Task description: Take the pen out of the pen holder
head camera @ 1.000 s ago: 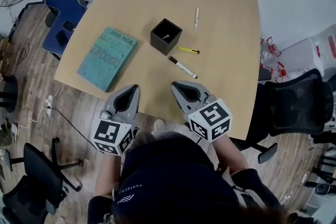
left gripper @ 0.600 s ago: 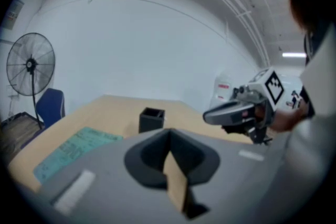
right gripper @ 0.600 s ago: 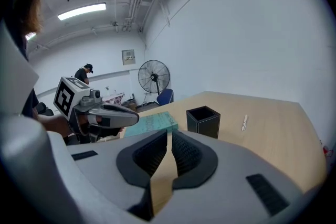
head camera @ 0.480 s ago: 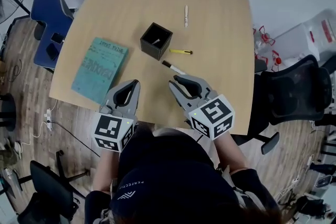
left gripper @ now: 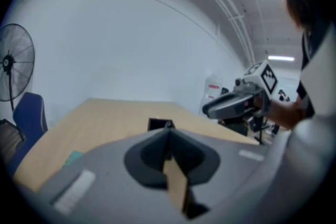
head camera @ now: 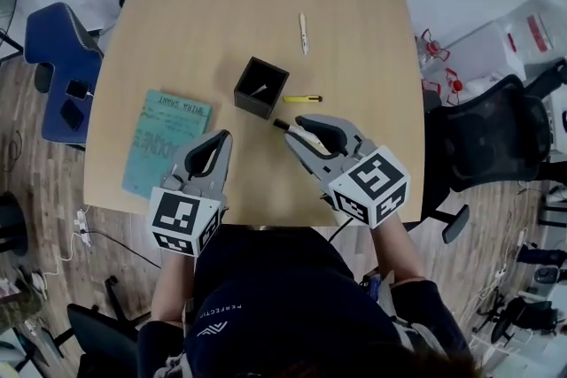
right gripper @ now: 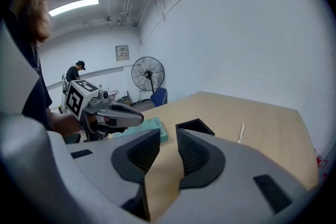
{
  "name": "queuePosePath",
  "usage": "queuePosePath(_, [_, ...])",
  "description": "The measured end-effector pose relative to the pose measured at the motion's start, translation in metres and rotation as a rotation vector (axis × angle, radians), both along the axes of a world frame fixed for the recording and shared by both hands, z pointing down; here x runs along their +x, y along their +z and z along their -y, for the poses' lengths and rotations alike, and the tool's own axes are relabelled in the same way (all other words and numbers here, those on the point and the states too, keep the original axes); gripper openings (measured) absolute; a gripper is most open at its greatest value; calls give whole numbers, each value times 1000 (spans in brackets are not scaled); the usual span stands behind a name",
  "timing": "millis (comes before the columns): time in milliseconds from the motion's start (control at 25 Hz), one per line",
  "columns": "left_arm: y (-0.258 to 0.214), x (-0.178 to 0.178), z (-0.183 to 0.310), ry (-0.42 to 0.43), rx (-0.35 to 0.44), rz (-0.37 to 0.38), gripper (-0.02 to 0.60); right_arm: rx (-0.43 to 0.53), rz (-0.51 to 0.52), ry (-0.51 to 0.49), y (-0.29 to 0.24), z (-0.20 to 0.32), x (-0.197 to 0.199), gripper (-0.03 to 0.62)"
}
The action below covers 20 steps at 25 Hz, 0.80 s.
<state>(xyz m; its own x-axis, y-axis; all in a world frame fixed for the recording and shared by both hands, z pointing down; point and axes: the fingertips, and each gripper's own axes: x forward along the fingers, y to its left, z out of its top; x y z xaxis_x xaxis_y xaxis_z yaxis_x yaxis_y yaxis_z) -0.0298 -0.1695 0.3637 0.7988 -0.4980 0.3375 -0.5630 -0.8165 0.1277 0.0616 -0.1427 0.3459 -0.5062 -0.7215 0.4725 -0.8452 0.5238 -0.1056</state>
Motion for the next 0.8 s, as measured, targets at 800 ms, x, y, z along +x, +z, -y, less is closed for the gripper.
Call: queuePosePath(800, [1,1,61,88,-34,-28,8,-76,-370,-262,-10,66,7,109])
